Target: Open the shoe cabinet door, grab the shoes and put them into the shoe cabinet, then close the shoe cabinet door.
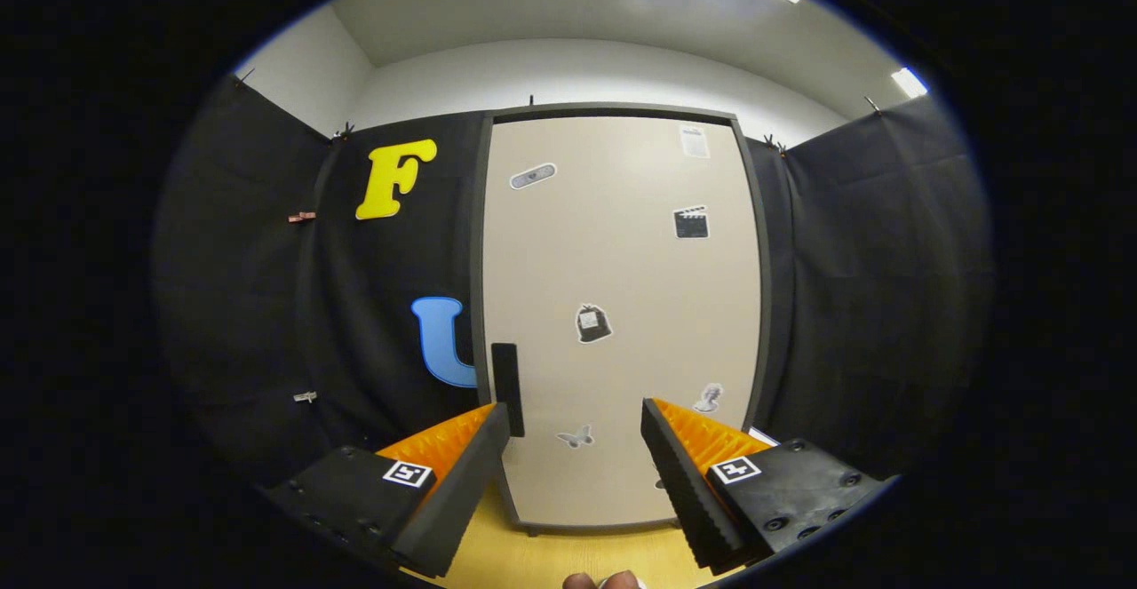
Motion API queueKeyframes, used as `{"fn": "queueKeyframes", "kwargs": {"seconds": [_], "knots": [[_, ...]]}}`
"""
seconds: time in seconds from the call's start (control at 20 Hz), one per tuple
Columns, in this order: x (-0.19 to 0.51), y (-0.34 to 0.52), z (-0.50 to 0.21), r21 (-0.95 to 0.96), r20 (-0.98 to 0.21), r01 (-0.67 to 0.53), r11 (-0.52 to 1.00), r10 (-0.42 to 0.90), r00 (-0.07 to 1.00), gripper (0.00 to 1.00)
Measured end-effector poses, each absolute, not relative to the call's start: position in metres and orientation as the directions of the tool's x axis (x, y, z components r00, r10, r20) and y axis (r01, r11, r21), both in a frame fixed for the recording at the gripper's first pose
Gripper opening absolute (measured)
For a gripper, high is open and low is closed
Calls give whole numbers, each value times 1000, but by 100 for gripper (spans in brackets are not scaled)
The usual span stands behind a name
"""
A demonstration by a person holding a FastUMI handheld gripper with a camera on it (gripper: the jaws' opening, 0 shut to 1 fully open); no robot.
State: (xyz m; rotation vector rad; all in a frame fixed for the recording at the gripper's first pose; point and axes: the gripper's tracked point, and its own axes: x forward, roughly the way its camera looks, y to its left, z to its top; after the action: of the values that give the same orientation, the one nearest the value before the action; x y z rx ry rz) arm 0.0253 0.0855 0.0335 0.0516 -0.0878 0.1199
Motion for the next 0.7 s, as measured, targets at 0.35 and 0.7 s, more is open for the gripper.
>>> {"fn": "queueKeyframes", "kwargs": {"seconds": [0.35, 0.7], "knots": [[86, 141, 21, 12, 98, -136, 991, 134, 986, 98], [157, 161, -6, 33, 84, -93, 995, 90, 992, 96]]}}
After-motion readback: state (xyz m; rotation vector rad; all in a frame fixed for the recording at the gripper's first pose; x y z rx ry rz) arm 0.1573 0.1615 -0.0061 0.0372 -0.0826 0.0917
